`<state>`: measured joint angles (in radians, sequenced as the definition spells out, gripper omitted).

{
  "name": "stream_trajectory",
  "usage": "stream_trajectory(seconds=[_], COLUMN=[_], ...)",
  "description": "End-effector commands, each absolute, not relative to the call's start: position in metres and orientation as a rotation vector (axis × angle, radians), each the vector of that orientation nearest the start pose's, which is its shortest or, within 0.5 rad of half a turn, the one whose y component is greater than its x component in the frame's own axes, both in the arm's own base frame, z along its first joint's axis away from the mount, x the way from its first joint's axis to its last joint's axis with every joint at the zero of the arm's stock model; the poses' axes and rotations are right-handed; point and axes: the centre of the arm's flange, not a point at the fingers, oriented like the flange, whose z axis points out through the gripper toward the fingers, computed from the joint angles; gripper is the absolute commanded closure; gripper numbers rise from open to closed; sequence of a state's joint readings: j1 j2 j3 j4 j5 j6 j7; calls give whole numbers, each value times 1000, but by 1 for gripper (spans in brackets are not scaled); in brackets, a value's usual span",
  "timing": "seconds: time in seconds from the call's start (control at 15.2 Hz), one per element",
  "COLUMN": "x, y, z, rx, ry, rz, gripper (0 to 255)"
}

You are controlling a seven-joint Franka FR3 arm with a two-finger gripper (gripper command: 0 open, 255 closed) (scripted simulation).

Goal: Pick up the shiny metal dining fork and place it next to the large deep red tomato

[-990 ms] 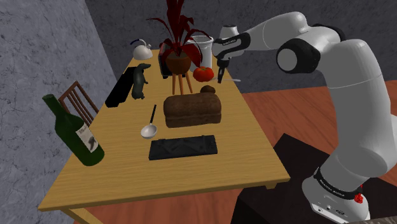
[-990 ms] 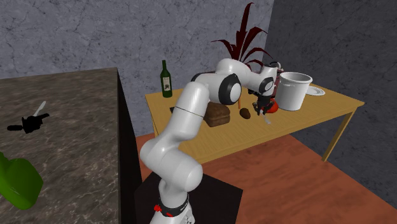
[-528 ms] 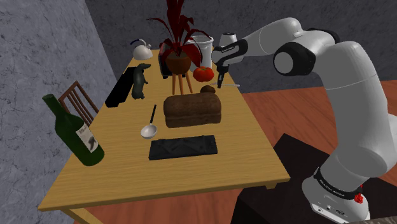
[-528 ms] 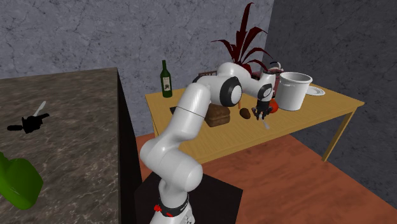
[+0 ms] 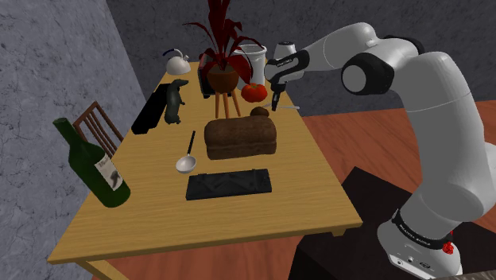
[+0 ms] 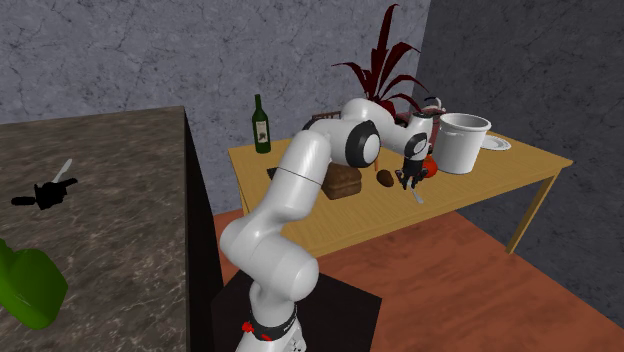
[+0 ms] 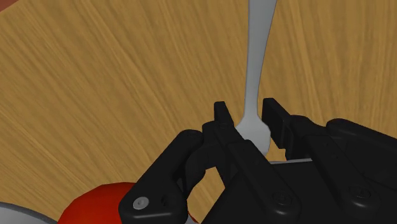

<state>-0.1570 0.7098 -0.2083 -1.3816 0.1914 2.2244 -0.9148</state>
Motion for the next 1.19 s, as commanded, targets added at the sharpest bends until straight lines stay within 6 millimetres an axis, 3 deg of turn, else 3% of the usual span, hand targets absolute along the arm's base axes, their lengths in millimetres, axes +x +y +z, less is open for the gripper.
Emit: stream_trajectory(seconds=[0.0, 0.33, 0.59, 1.12], x=[709, 709, 701, 701], y=[-228, -228, -227, -227], z=[313, 313, 363, 363], rx=[-3099, -3099, -3099, -3099], ry=[-797, -797, -797, -797], rz=[-220, -220, -220, -220], gripper=[0, 0, 0, 0])
